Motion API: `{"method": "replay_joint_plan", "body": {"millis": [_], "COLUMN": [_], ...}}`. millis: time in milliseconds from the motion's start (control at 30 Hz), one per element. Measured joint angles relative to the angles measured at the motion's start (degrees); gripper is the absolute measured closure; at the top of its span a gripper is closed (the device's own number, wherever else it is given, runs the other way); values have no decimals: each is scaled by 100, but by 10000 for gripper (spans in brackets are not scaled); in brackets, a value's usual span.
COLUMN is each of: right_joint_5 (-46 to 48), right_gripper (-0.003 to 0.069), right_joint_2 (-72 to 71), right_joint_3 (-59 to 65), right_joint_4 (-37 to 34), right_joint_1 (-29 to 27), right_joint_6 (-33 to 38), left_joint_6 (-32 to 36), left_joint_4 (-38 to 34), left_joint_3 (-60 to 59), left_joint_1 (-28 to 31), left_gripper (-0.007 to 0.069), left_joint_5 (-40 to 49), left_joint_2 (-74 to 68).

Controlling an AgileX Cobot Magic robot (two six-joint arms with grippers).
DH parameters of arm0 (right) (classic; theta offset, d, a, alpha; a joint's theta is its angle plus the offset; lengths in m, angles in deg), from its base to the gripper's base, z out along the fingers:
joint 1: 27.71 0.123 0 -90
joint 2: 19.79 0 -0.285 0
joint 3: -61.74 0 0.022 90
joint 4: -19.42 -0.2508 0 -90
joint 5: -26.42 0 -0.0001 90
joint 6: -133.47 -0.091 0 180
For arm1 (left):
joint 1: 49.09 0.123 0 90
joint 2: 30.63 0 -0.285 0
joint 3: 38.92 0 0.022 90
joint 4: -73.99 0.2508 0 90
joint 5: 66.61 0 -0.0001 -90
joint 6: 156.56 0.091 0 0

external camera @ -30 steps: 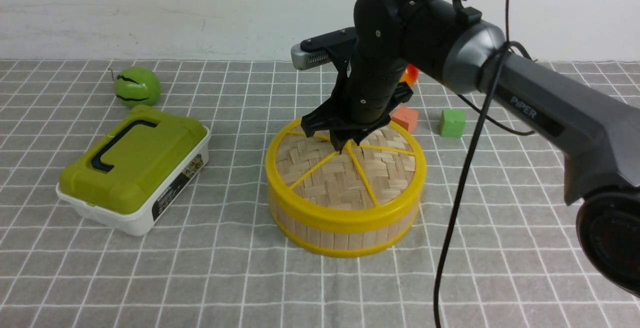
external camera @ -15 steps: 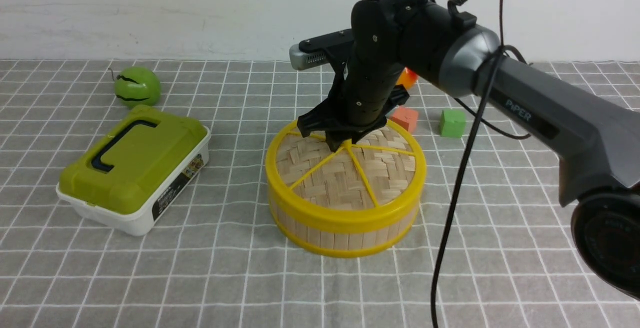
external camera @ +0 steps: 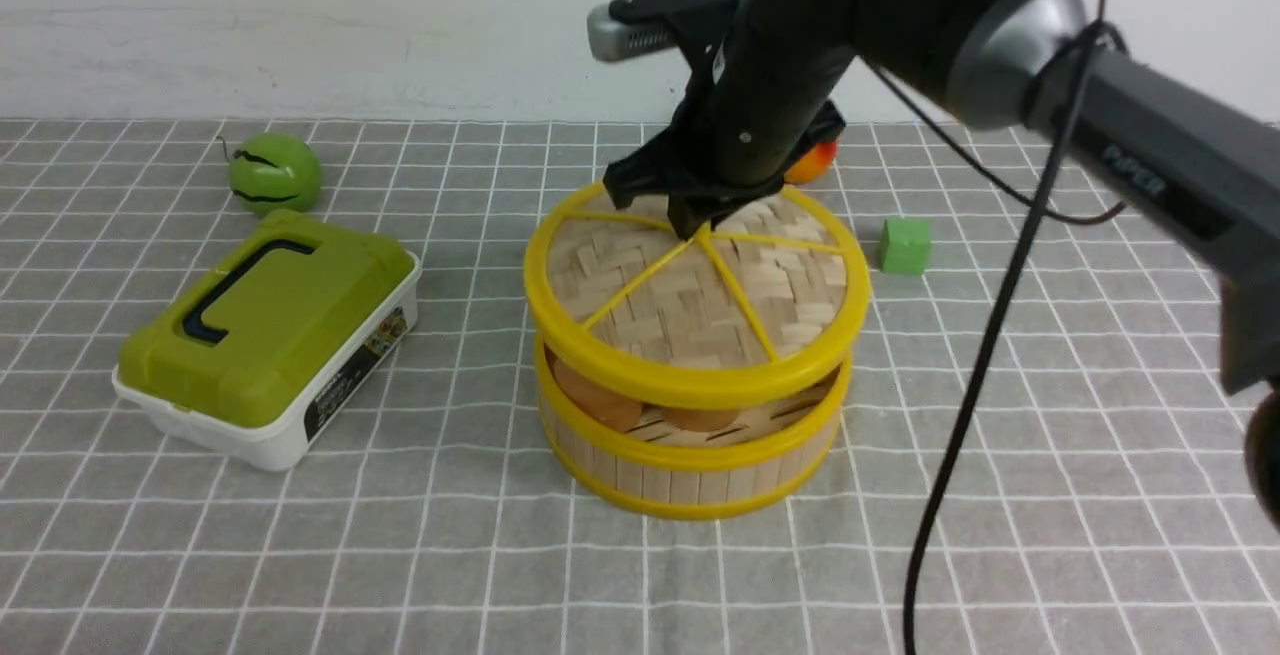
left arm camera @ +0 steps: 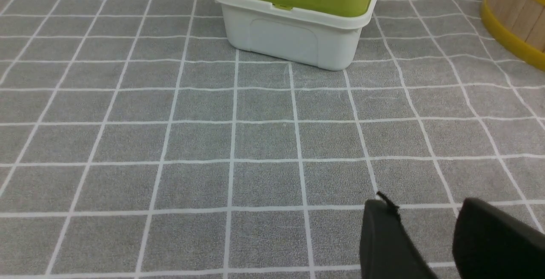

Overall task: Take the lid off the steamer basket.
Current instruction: Use the right arm to place the steamer lid on the table

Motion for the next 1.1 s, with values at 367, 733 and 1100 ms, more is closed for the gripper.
{"method": "replay_joint_plan", "body": {"millis": [367,733,1100], "right_joint_5": [550,-105,-3066], "right_gripper": [575,575,575], "right_joint_2": [-1179,-3278,-2358], "right_joint_3": [193,3663,5592], "right_joint_4": [555,418,-85], "right_joint_1": [-229,-2098,-2677], "right_joint_6": [564,755,1315], "left_joint_6": [0,0,0], "left_joint_4": [0,0,0], "left_joint_3": [0,0,0], "left_joint_1": [0,0,0], "left_gripper": [386,386,386], "left_joint_5": [5,5,5], "left_joint_2": [0,0,0]}}
